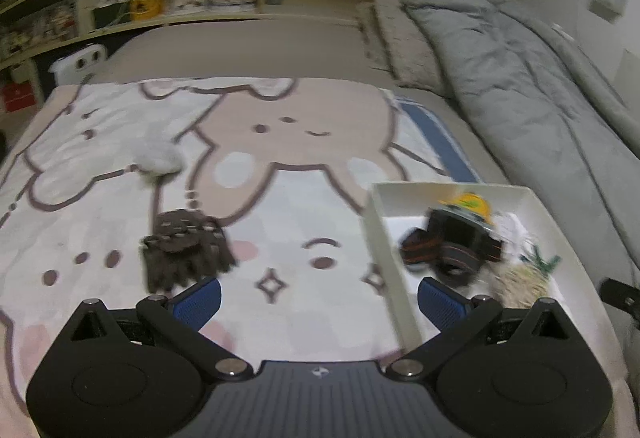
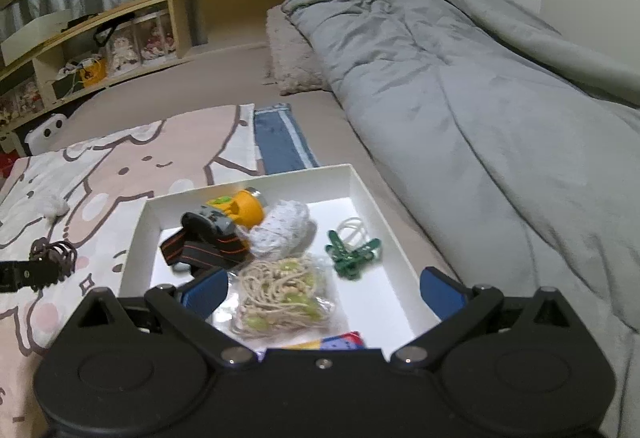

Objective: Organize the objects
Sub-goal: 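Move the left gripper to the dark hair claw clip and close on it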

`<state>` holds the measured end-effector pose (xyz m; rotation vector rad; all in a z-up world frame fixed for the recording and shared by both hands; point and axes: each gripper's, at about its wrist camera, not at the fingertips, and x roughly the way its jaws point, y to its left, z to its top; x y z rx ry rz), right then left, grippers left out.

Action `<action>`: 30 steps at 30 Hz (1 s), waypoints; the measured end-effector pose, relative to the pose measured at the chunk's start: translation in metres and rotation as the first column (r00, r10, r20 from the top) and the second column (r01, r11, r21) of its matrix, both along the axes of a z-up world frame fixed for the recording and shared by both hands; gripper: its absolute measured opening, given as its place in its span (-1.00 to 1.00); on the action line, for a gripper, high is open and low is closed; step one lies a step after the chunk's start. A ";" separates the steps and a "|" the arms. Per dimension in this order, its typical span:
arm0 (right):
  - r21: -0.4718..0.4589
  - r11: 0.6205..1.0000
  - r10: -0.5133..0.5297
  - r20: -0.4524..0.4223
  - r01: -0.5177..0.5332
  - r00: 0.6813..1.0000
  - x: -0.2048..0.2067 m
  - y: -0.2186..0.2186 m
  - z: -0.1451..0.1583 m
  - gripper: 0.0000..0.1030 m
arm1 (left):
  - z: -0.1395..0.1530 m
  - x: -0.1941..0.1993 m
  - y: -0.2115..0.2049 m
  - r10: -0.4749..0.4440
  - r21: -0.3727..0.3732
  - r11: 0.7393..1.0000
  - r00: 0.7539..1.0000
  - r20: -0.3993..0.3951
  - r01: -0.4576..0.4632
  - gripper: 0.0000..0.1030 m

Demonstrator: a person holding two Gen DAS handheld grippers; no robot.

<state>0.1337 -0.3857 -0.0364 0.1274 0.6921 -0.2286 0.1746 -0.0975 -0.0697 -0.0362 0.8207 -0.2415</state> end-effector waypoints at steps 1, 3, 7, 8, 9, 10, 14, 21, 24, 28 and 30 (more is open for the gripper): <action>0.003 1.000 0.005 0.007 -0.005 1.000 0.001 0.002 0.000 1.00 | -0.002 0.003 0.006 0.023 0.000 1.000 1.000 0.000 -0.023 1.00; 0.011 1.000 0.011 0.024 -0.011 1.000 0.003 0.007 0.000 1.00 | -0.006 0.009 0.017 0.071 0.000 0.998 0.998 -0.001 -0.071 1.00; 0.034 0.999 0.027 0.074 -0.030 0.997 0.006 0.018 0.001 1.00 | -0.018 0.017 0.038 0.173 0.002 0.985 0.985 0.015 -0.173 1.00; 0.039 0.999 0.030 0.088 -0.033 0.996 0.007 0.021 0.001 1.00 | -0.021 0.019 0.042 0.192 0.000 0.981 0.981 0.020 -0.192 1.00; 0.043 0.998 0.034 0.103 -0.039 0.994 0.008 0.025 0.002 1.00 | -0.025 0.020 0.046 0.209 -0.003 0.978 0.978 0.023 -0.209 1.00; 0.048 0.998 0.040 0.114 -0.046 0.993 0.009 0.028 0.002 1.00 | -0.030 0.022 0.049 0.226 -0.006 0.974 0.974 0.025 -0.226 1.00; 0.061 0.995 0.076 0.143 -0.085 0.987 0.017 0.043 0.001 1.00 | -0.045 0.030 0.059 0.295 -0.025 0.955 0.955 0.033 -0.294 1.00; 0.091 0.981 0.153 0.178 -0.171 0.972 0.036 0.072 -0.004 1.00 | -0.063 0.044 0.065 0.352 -0.020 0.936 0.929 0.117 -0.353 0.97; 0.071 0.974 0.200 0.166 -0.214 0.966 0.051 0.087 -0.005 1.00 | -0.069 0.051 0.064 0.368 -0.034 0.930 0.921 0.130 -0.367 0.87; 0.040 0.957 0.277 0.152 -0.286 0.949 0.076 0.107 -0.005 1.00 | -0.075 0.059 0.060 0.369 -0.042 0.930 0.922 0.122 -0.366 0.73; 0.024 0.950 0.305 0.156 -0.312 0.940 0.089 0.117 -0.004 1.00 | -0.076 0.063 0.056 0.368 -0.020 0.929 0.920 0.134 -0.369 0.64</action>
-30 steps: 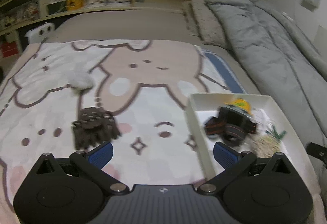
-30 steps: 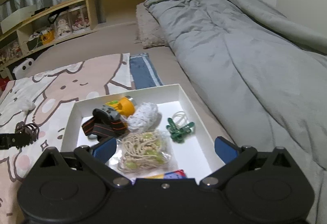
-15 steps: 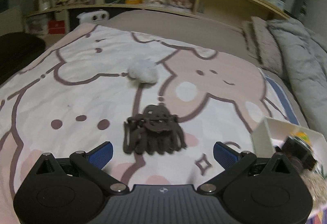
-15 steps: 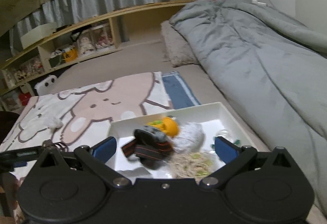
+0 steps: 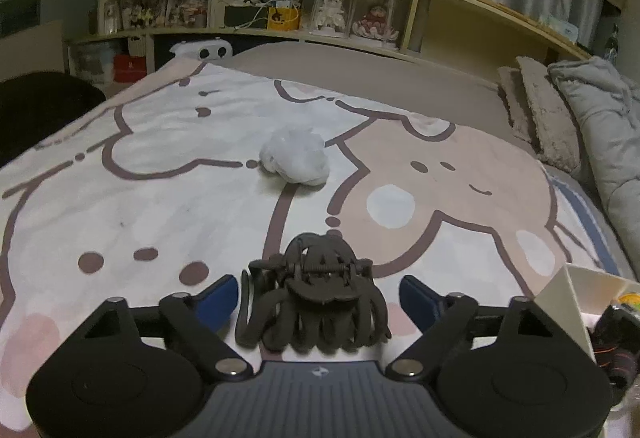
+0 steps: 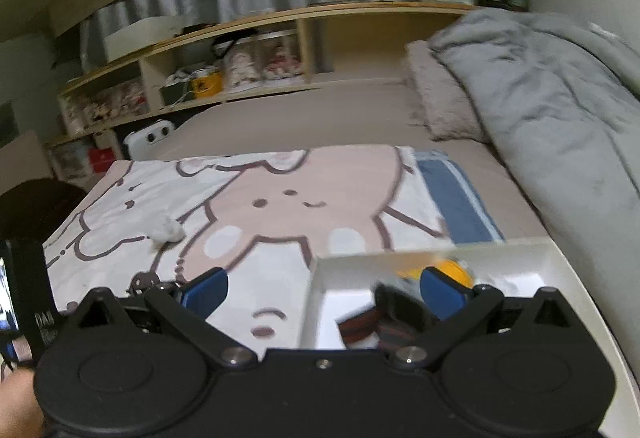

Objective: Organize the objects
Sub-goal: 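Move the left gripper to the dark hair claw clip and close on it, then grasp the white tissue with the right gripper while the left gripper holds the claw clip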

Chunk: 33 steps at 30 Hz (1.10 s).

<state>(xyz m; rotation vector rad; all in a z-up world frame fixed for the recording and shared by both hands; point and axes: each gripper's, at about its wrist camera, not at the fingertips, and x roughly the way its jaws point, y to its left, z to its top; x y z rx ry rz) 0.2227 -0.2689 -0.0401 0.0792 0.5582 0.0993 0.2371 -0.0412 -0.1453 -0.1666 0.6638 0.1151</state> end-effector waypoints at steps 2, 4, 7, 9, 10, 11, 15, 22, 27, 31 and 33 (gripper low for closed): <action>-0.010 0.999 0.032 0.010 -0.032 0.999 0.015 0.011 0.001 1.00 | -0.001 0.003 -0.001 0.001 0.015 1.000 1.000 -0.001 -0.001 0.60; -0.016 0.998 0.063 0.013 -0.063 0.998 0.032 0.023 0.003 1.00 | -0.003 0.006 -0.001 0.005 0.032 0.999 1.000 -0.005 -0.005 0.56; -0.023 0.995 0.097 0.014 -0.096 0.995 0.055 0.039 0.004 1.00 | -0.007 0.006 -0.001 -0.008 0.035 0.999 1.000 0.007 0.008 0.53; -0.030 0.992 0.126 0.016 -0.125 0.992 0.071 0.050 0.004 1.00 | -0.009 0.004 -0.004 -0.022 0.056 0.998 0.999 0.027 0.020 0.46; -0.037 0.990 0.138 0.016 -0.137 0.990 0.078 0.054 0.004 1.00 | -0.009 0.003 -0.006 -0.026 0.063 0.998 0.999 0.034 0.024 0.43; -0.047 0.987 0.152 0.013 -0.151 0.988 0.085 0.060 0.004 1.00 | -0.009 0.003 -0.006 -0.030 0.065 0.998 0.999 0.041 0.027 0.37; -0.090 0.973 0.213 -0.014 -0.213 0.977 0.116 0.084 0.001 1.00 | -0.008 0.002 -0.004 -0.008 0.057 0.998 0.999 0.051 0.005 0.37; -0.096 0.945 0.307 -0.068 -0.312 0.949 0.153 0.120 -0.005 1.00 | -0.003 0.002 0.010 0.090 0.037 0.995 0.992 0.090 -0.094 0.36; -0.079 0.932 0.346 -0.105 -0.355 0.932 0.172 0.147 -0.014 1.00 | 0.005 0.003 0.035 0.220 -0.011 0.975 0.968 0.119 -0.220 0.36; -0.075 0.914 0.387 -0.130 -0.398 0.913 0.182 0.170 -0.022 0.93 | 0.010 0.000 0.047 0.295 -0.033 0.955 0.944 0.144 -0.294 0.36; -0.076 0.903 0.409 -0.145 -0.422 0.901 0.187 0.184 -0.027 0.88 | 0.011 0.000 0.050 0.312 -0.047 0.950 0.939 0.147 -0.308 0.36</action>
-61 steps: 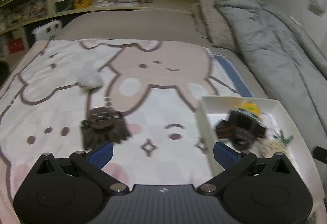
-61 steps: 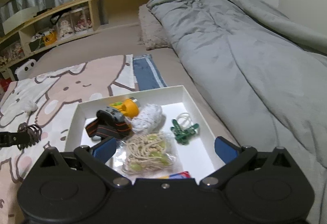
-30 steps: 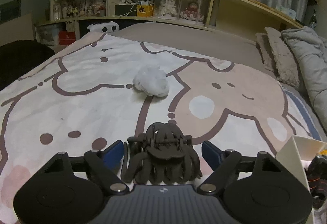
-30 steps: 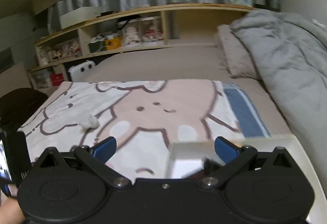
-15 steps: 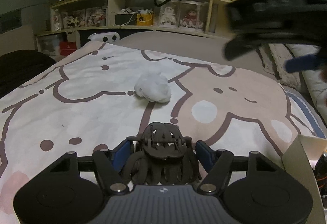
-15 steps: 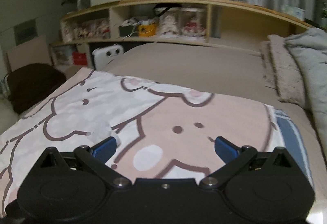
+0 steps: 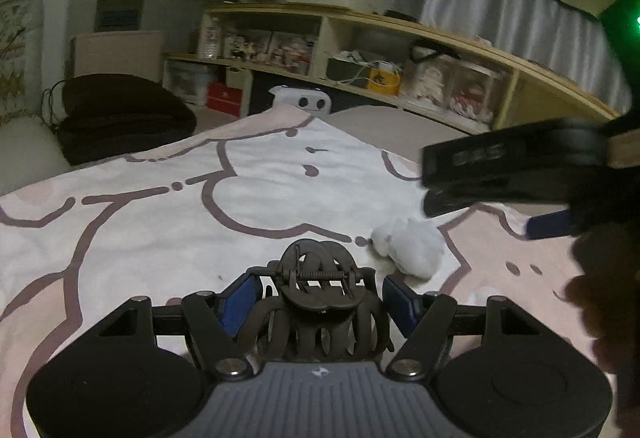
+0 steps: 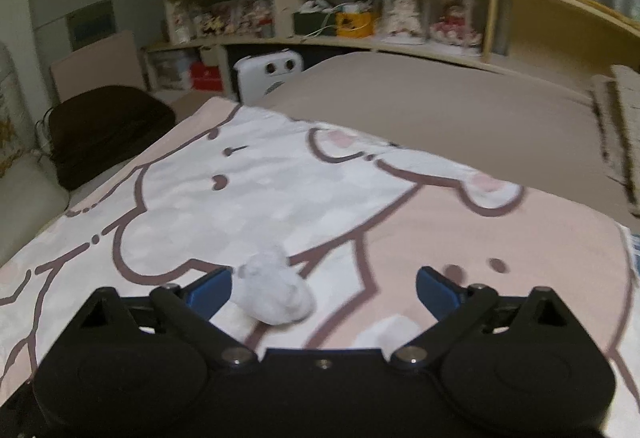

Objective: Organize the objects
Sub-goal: 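Grasp the white tissue with the right gripper while the left gripper holds the claw clip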

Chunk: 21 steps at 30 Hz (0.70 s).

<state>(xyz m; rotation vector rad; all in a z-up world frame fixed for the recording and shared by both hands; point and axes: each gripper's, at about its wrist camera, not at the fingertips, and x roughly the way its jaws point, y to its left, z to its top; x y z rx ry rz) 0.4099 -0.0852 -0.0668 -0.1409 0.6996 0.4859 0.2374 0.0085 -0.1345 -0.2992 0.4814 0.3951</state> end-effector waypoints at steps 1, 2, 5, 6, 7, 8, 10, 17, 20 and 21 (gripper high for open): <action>-0.004 1.000 0.009 -0.009 -0.009 1.000 0.003 0.006 -0.003 0.83 | 0.000 0.000 0.001 0.007 -0.006 1.000 1.000 0.001 -0.007 0.36; -0.009 1.000 0.017 -0.019 -0.017 1.000 0.007 0.012 -0.006 0.76 | -0.001 0.000 0.002 0.013 -0.011 1.000 1.000 0.001 -0.013 0.36; -0.013 0.999 0.037 -0.073 -0.038 0.997 0.018 0.030 -0.015 0.62 | -0.004 0.002 0.006 0.034 -0.035 0.999 0.999 -0.007 -0.034 0.36; -0.013 0.999 0.044 -0.101 -0.046 0.994 0.022 0.035 -0.019 0.59 | -0.006 0.002 0.008 0.042 -0.045 0.998 0.999 -0.013 -0.043 0.36; -0.014 0.999 0.050 -0.129 -0.053 0.990 0.026 0.038 -0.023 0.53 | -0.007 0.003 0.010 0.046 -0.054 0.997 0.999 -0.017 -0.047 0.36; -0.023 0.998 0.051 -0.170 -0.056 0.984 0.030 0.042 -0.028 0.35 | -0.009 0.004 0.012 0.050 -0.061 0.997 0.999 -0.021 -0.051 0.36; -0.058 0.997 0.033 -0.226 -0.048 0.974 0.035 0.048 -0.036 0.08 | -0.012 0.006 0.014 0.052 -0.067 0.996 0.998 -0.028 -0.053 0.36; -0.083 0.997 -0.018 -0.162 0.005 0.987 0.023 0.030 -0.036 -0.45 | -0.011 0.007 0.017 0.046 -0.083 0.995 0.998 -0.036 -0.049 0.36; -0.081 0.996 -0.041 -0.140 0.030 0.989 0.015 0.017 -0.030 -0.48 | -0.007 0.004 0.017 0.041 -0.091 0.995 0.999 -0.034 -0.044 0.36; -0.075 0.996 -0.052 -0.135 0.043 0.989 0.013 0.012 -0.027 -0.48 | -0.005 0.003 0.017 0.038 -0.089 0.995 0.999 -0.031 -0.041 0.36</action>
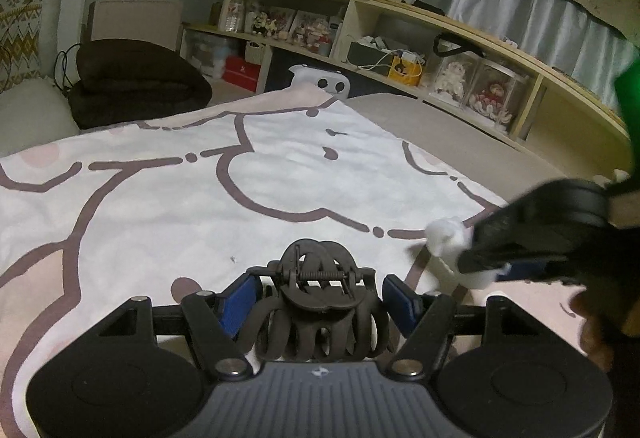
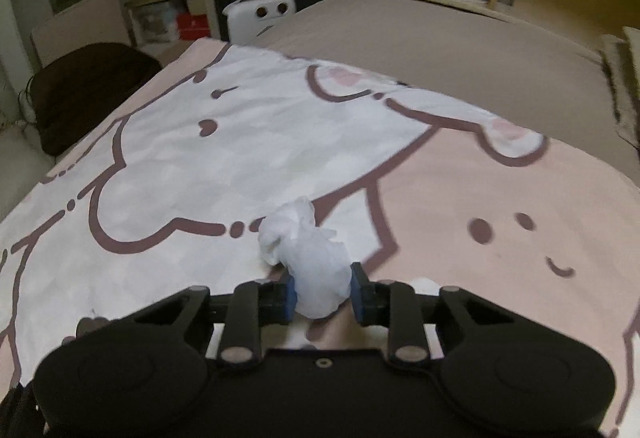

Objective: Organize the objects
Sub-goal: 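Grasp the white tissue with the right gripper while the left gripper holds the claw clip, then carry the claw clip and tissue over the tray and lower them in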

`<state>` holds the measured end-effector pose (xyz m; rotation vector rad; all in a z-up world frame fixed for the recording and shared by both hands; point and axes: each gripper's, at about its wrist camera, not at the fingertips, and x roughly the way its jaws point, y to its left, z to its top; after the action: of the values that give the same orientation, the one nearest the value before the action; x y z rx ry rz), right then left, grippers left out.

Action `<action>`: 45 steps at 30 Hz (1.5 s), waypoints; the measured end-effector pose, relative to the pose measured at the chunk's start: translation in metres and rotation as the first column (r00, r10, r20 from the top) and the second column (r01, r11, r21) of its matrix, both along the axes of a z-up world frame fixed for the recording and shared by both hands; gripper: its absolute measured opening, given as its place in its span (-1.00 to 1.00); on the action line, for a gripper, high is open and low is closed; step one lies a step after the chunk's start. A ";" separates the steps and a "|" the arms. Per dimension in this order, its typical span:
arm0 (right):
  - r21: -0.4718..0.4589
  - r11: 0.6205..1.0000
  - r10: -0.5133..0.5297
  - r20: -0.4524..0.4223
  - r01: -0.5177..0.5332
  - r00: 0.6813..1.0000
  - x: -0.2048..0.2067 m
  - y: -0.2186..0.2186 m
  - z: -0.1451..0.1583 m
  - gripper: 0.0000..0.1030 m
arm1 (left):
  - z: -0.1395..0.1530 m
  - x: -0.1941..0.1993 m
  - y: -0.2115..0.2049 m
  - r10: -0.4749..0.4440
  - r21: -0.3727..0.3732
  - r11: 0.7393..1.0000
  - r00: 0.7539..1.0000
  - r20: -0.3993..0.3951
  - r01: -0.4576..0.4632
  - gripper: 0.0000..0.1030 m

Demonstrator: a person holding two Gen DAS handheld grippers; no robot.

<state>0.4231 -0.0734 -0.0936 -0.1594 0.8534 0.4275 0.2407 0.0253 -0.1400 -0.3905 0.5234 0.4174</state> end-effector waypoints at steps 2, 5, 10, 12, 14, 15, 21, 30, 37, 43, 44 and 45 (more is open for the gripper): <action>0.007 1.000 -0.020 0.014 0.019 1.000 -0.006 -0.009 0.007 -0.49 | 0.006 -0.002 -0.001 -0.009 0.009 1.000 1.000 0.012 0.009 0.36; 0.030 0.999 -0.037 0.027 0.036 0.999 -0.020 -0.022 0.017 -0.49 | 0.016 -0.007 -0.002 -0.019 0.014 1.000 0.999 0.029 0.018 0.36; 0.070 0.995 -0.077 0.044 0.074 0.996 -0.043 -0.042 0.036 -0.49 | 0.037 -0.014 -0.004 -0.051 0.021 0.999 0.997 0.051 0.050 0.36; 0.081 0.992 -0.099 0.049 0.095 0.994 -0.052 -0.051 0.044 -0.49 | 0.046 -0.018 -0.006 -0.073 0.026 0.997 0.996 0.056 0.072 0.36; 0.085 0.991 -0.112 0.055 0.107 0.992 -0.061 -0.059 0.050 -0.49 | 0.054 -0.022 -0.011 -0.102 0.036 0.994 0.993 0.059 0.100 0.36; 0.085 0.990 -0.119 0.058 0.114 0.991 -0.066 -0.064 0.053 -0.49 | 0.058 -0.024 -0.014 -0.120 0.040 0.992 0.991 0.062 0.118 0.36; 0.090 0.981 -0.178 0.067 0.172 0.982 -0.099 -0.098 0.071 -0.49 | 0.076 -0.041 -0.037 -0.227 0.055 0.973 0.972 0.068 0.223 0.36; 0.086 0.960 -0.272 0.078 0.265 0.959 -0.152 -0.162 0.096 -0.48 | 0.095 -0.064 -0.074 -0.385 0.035 0.923 0.919 0.079 0.384 0.36; 0.082 0.945 -0.323 0.098 0.315 0.941 -0.191 -0.207 0.113 -0.48 | 0.113 -0.082 -0.096 -0.466 0.028 0.884 0.877 0.112 0.466 0.36; 0.082 0.935 -0.354 0.109 0.346 0.929 -0.219 -0.237 0.126 -0.48 | 0.122 -0.095 -0.113 -0.530 0.009 0.846 0.839 0.121 0.533 0.36; 0.083 0.933 -0.358 0.108 0.351 0.927 -0.224 -0.242 0.128 -0.48 | 0.122 -0.097 -0.116 -0.545 -0.007 0.836 0.830 0.119 0.549 0.36; 0.083 0.932 -0.361 0.106 0.354 0.926 -0.228 -0.247 0.129 -0.48 | 0.121 -0.098 -0.119 -0.561 -0.028 0.823 0.820 0.112 0.567 0.36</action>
<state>0.1949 -0.3204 0.0354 0.0301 0.7302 0.0993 0.1424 -0.0939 -0.0192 -0.2923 0.5289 -0.1972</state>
